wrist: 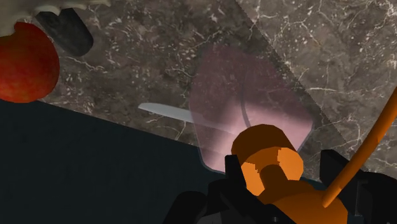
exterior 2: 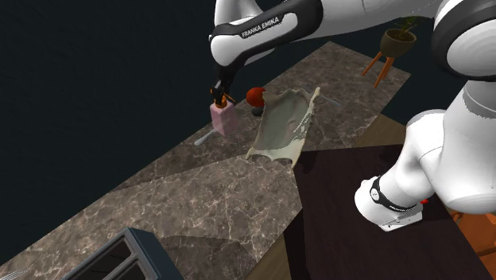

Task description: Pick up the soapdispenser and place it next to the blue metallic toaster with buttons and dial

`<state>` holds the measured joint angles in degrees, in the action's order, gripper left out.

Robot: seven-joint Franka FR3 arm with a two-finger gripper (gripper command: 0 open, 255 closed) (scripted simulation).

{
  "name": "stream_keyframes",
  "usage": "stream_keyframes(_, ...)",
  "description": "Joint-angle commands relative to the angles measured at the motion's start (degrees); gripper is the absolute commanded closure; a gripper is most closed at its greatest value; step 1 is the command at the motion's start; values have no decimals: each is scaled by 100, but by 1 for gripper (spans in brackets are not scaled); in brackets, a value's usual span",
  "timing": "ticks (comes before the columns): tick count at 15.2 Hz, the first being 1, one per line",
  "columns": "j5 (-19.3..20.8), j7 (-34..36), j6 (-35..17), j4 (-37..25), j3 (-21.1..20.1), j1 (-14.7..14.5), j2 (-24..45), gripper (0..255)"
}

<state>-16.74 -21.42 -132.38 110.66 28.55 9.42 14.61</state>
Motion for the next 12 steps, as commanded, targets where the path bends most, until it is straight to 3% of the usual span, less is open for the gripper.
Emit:
stream_keyframes(1,78,58,111,-33,26,-23,-92,255)
stream_keyframes(12,390,318,840,-497,113,-80,-423,255)
